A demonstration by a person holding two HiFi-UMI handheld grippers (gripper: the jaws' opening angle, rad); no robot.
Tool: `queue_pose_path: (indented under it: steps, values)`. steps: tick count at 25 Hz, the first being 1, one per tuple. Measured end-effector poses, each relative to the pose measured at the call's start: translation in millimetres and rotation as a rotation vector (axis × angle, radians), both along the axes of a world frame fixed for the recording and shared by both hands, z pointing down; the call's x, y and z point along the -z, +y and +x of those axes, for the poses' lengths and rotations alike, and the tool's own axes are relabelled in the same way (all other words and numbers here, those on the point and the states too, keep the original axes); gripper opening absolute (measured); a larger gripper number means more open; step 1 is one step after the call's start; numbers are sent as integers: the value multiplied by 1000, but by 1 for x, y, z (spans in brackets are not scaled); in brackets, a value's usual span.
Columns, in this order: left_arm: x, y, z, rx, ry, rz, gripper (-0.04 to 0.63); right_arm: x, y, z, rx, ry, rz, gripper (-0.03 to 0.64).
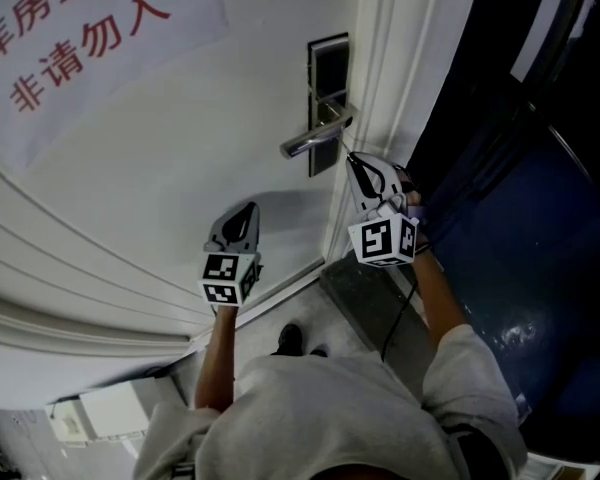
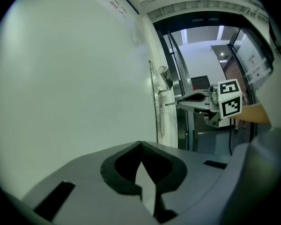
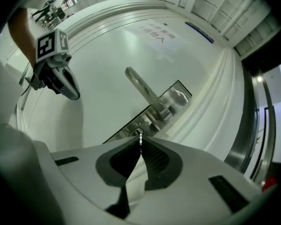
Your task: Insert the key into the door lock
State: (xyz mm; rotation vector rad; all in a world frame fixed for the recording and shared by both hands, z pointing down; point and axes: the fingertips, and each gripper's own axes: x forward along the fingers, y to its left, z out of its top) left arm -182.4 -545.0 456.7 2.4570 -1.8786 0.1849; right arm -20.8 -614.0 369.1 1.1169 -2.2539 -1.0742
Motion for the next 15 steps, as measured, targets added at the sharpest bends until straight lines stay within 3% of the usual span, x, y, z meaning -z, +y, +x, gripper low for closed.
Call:
queue_pose_path:
  steps: [6,15]
  values:
    - [-6,-2,0,-7,4,-12,17,-6,-2,-9,-1,191,147,29]
    - [-10,-5,-2,-3,19,-15,17,-12,-7,-17,18,334,245,29]
